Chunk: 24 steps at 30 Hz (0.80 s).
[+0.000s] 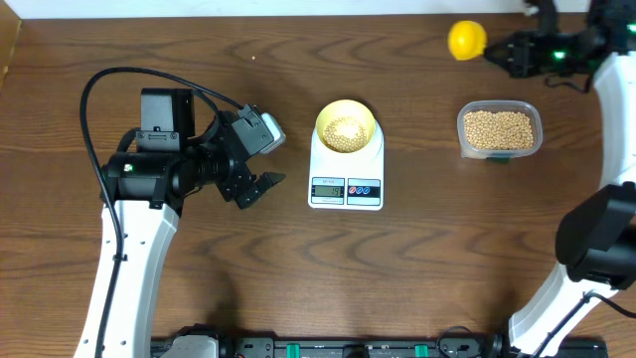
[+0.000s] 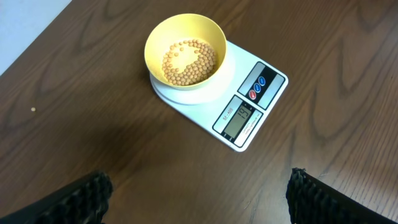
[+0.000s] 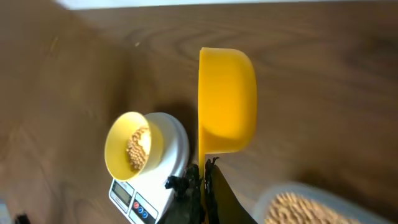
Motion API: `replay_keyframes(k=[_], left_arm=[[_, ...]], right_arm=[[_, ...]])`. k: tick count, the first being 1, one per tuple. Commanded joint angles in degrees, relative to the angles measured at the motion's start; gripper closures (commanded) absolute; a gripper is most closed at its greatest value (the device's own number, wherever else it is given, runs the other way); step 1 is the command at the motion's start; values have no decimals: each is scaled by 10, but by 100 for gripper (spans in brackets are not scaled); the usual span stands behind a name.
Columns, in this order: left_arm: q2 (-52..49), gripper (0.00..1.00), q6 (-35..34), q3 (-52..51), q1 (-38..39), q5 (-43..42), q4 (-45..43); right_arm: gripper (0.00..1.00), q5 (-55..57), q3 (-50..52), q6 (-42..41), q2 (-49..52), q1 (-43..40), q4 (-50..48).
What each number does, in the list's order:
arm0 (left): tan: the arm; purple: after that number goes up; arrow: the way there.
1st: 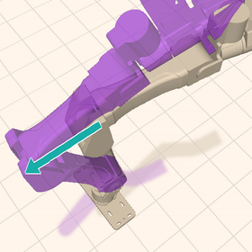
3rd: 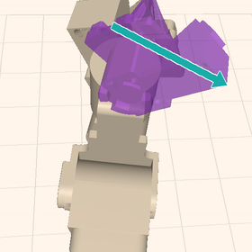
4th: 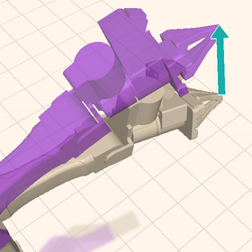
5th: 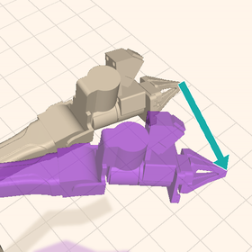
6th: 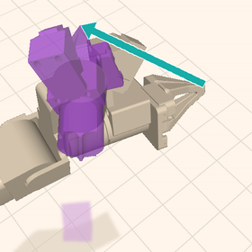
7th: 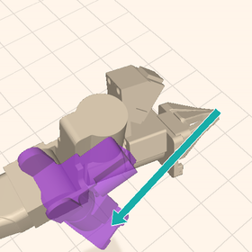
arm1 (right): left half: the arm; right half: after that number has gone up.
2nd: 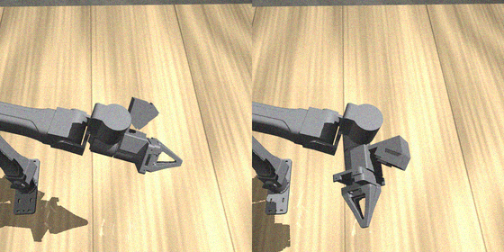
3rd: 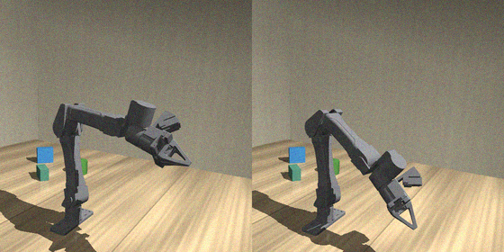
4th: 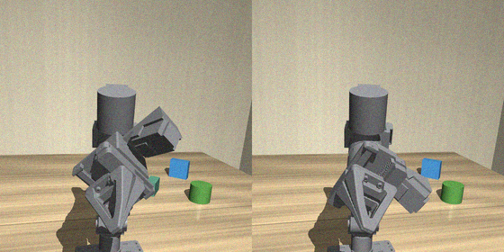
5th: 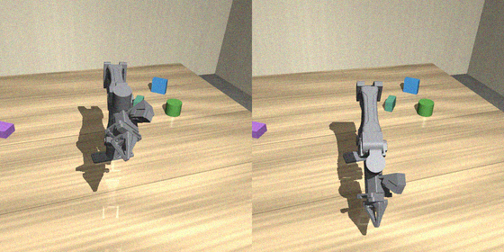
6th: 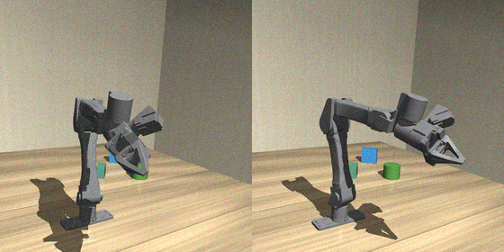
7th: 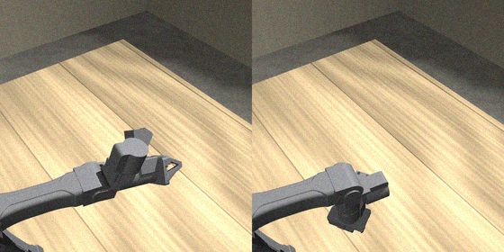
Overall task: Scoop item into bowl and weigh 50g on scale
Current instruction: 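Move the empty scoop back toward the soybean tub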
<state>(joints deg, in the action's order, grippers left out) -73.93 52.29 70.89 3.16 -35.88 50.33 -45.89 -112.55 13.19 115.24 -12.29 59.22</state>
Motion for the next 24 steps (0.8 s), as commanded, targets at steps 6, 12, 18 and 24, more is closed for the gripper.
replay_keyframes(k=[6,12,18,24], left_arm=[[-5,8,-6,-4,-2,-7,1],[-5,8,-6,-4,-2,-7,1],[-5,8,-6,-4,-2,-7,1],[-5,8,-6,-4,-2,-7,1]], right_arm=[[99,275,-10,-13,-16,4,87],[99,296,0,20,-15,9,113],[99,297,37,21,-15,10,135],[99,297,44,21,-15,11,135]])
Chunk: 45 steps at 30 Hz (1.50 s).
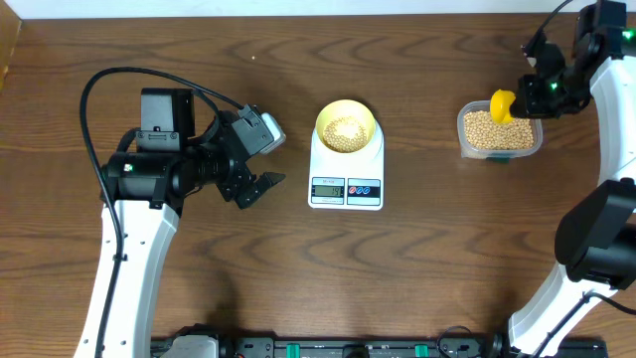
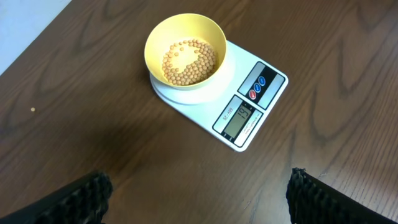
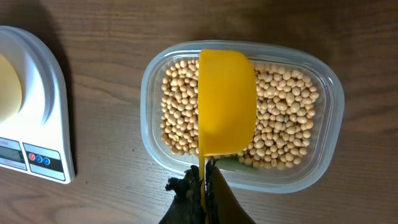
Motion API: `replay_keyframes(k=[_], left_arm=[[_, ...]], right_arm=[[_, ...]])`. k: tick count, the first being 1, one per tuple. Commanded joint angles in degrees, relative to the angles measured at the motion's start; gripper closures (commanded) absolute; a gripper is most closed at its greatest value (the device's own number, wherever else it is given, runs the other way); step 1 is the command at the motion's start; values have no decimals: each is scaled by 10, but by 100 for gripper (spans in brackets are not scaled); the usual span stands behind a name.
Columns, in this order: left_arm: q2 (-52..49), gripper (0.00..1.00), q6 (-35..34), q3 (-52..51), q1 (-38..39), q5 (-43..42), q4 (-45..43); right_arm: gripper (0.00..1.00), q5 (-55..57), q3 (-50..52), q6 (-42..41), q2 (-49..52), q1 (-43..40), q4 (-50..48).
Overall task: Scoop item into bowl and weigh 50g on scale
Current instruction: 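Move the empty scoop back toward the soybean tub, then dip the scoop into the tub and scoop more soybeans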
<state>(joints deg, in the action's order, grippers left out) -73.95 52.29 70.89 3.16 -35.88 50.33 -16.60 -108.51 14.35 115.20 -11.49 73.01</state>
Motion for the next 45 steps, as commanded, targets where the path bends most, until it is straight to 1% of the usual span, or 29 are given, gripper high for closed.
replay_keyframes(k=[1,13,17,22,31,35,45], left_arm=[[-4,7,-6,-4,-2,-7,1],[-4,8,-6,-4,-2,-7,1],[-4,8,-6,-4,-2,-7,1],[-4,8,-6,-4,-2,-7,1],[-4,8,-6,-4,-2,-7,1],[-4,8,-6,-4,-2,-7,1],[-4,8,-6,-4,-2,-7,1]], right_arm=[[99,5,5,9,-14,3,-6],[98,15,44,7,-6,12,-11],[99,28,73,7,-5,14,-22],[99,23,115,4,-5,15,-60],[99,-57,152,5,-5,34,-80],[99,-118,151,5,-5,27,-81],[99,-125,151,-11,-5,-18,-76]])
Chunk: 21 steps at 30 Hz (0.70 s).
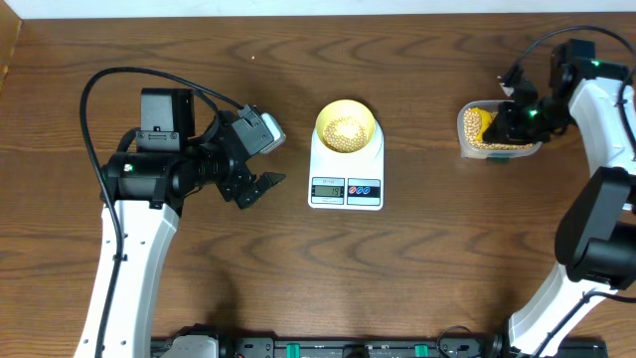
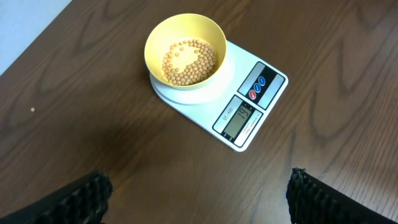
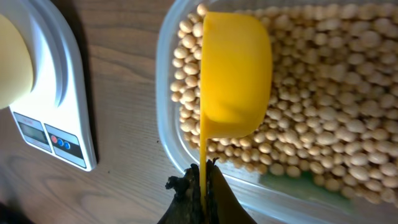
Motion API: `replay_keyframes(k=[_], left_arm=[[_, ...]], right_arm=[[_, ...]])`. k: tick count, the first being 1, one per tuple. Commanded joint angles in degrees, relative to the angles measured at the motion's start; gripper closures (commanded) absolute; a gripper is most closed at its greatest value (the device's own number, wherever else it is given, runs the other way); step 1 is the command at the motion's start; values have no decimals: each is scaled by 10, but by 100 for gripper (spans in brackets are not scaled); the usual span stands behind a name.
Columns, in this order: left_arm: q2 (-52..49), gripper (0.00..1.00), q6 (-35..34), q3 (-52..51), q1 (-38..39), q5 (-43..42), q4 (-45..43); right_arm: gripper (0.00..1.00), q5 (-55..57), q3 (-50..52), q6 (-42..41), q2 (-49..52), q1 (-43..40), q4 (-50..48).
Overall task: Scoop item into bowl and weigh 50g on scale
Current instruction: 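Dip the scoop into the tub and scoop more soybeans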
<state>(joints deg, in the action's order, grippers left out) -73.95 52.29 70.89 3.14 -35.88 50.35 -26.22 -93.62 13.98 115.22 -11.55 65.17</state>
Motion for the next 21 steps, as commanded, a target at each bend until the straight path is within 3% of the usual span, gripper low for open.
replay_keyframes(k=[1,10,21], left_arm=[[-4,8,-6,-4,-2,-7,1],[-4,8,-6,-4,-2,-7,1],[-4,8,-6,-4,-2,-7,1]], right_arm=[[99,-29,2,-7,-5,-22,3],[99,-55,2,-3,-5,-68,13],[99,-161,-1,64,-5,-92,37]])
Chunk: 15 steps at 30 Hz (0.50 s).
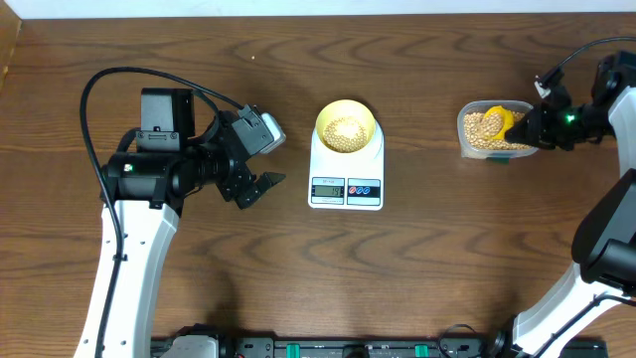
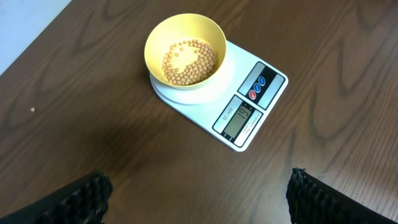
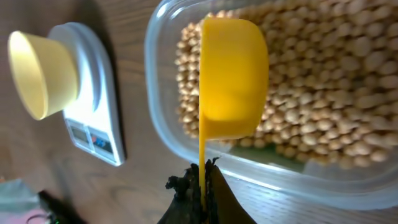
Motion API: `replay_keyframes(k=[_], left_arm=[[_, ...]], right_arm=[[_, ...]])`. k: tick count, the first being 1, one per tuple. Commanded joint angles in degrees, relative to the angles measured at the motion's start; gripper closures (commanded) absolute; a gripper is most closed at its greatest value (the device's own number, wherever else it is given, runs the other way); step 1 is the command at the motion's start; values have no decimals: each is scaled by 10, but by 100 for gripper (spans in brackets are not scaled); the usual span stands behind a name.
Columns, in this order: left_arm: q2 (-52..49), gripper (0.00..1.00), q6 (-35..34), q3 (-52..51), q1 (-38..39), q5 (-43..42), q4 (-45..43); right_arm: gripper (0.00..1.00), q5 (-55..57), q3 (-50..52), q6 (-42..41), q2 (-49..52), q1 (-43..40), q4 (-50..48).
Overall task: Scoop item into bowl and weigh 50g on scale
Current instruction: 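Dip the scoop into the tub and scoop more soybeans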
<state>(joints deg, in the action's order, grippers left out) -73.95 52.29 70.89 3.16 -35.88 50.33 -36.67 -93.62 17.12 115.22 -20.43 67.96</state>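
Observation:
A yellow bowl (image 1: 346,128) holding a thin layer of soybeans rests on the white scale (image 1: 346,179) mid-table; it shows also as the bowl (image 2: 185,51) on the scale (image 2: 249,118) in the left wrist view. At the right, a clear tub of soybeans (image 1: 484,134) holds the yellow scoop (image 1: 496,120). My right gripper (image 3: 203,177) is shut on the scoop's thin handle, the scoop's cup (image 3: 231,78) lying among the beans (image 3: 317,87). My left gripper (image 1: 255,189) hangs open left of the scale, its fingers (image 2: 81,196) wide apart.
A single stray bean (image 2: 33,110) lies on the wood left of the scale. The table's far edge meets a white wall. The scale's display (image 1: 328,190) and buttons face the front edge.
My right arm has swung out to the right, and the scoop now lies tilted over the tub's middle instead of its left end. The left arm, bowl and scale are unchanged.
My right gripper first held the yellow scoop high over the far table edge. Then it held the scoop over the tub, then down in the beans at the tub's left end. Now the scoop sits farther right in the beans. The left gripper stayed open and still.

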Motion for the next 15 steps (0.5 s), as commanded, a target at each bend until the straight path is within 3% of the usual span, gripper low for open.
replay_keyframes(k=[1,7,15], left_arm=[[-4,8,-6,-4,-2,-7,1],[-4,8,-6,-4,-2,-7,1],[-4,8,-6,-4,-2,-7,1]], right_arm=[[99,-61,-1,36,-5,-3,13],[99,-61,-1,101,-5,-5,54],[99,-64,-1,104,-5,-22,55]])
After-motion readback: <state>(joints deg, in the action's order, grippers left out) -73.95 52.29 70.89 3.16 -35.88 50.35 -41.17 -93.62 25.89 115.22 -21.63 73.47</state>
